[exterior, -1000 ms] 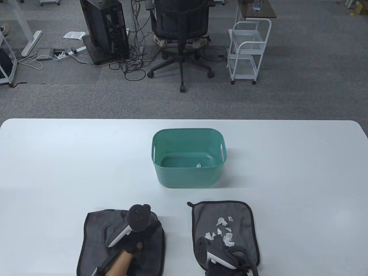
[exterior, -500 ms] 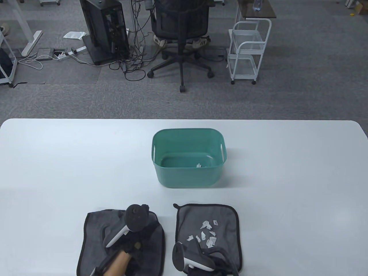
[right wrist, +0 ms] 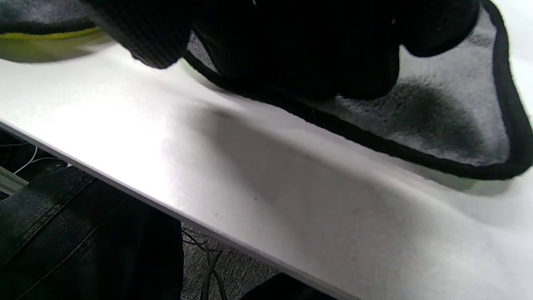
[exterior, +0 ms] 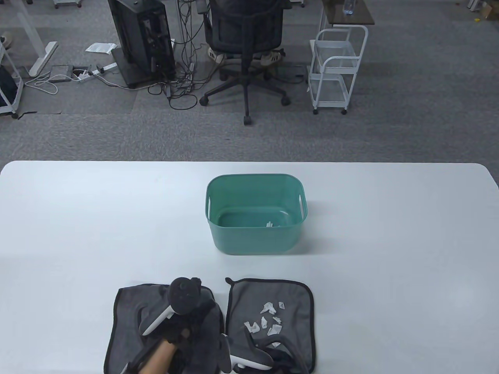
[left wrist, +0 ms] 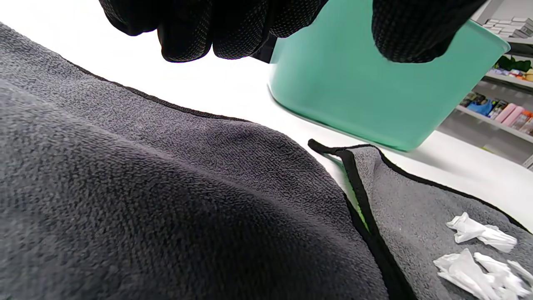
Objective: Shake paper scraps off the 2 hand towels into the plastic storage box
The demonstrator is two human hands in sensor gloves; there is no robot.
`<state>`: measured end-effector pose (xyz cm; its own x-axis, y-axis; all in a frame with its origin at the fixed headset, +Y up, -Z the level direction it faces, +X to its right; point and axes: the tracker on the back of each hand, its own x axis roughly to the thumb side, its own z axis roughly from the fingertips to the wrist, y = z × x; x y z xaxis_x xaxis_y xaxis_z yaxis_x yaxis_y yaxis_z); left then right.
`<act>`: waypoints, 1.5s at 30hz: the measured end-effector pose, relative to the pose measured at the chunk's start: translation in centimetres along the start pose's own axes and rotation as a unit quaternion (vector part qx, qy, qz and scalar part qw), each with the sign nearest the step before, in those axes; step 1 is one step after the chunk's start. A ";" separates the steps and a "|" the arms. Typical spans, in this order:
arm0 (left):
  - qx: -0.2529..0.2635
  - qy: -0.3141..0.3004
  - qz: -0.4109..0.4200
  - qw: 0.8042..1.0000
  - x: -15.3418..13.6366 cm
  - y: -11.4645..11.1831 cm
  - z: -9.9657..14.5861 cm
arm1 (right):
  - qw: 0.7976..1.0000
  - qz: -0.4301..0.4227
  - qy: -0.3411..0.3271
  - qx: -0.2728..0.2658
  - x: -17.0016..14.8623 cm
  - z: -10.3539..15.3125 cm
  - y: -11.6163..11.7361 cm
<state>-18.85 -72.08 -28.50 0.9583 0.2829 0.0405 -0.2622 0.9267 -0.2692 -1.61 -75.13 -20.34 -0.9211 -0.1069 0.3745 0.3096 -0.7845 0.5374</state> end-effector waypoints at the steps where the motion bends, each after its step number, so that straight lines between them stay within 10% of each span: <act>1: 0.000 -0.001 -0.001 1.000 0.0 0.0 0.0 | 1.000 0.001 0.002 0.001 0.0 0.0 0.0; 8: 0.008 -0.017 -0.029 0.999 0.9 -0.1 0.4 | 0.995 -0.076 -0.008 -0.057 -2.4 2.8 -2.2; 16: 0.019 -0.007 -0.058 0.998 1.4 1.0 0.5 | 0.922 -0.315 0.031 -0.225 -15.0 9.2 -8.8; 21: 0.016 0.005 -0.104 0.994 3.8 2.8 0.0 | 0.883 -0.407 0.103 -0.207 -20.5 4.9 -8.0; 29: -0.027 0.007 -0.126 0.992 8.2 -0.2 -2.9 | 0.889 -0.388 0.204 -0.130 -21.0 -4.6 -2.2; 45: -0.096 0.056 -0.151 0.982 7.9 -5.1 -7.2 | 0.933 -0.207 0.270 -0.114 -18.2 -7.4 -1.5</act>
<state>-9.15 -76.36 -33.72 0.9984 -0.0367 0.0426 0.0517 0.8977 -0.4376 12.90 -76.49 -33.54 -0.9543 -0.0104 -0.2986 -0.1004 -0.9301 0.3533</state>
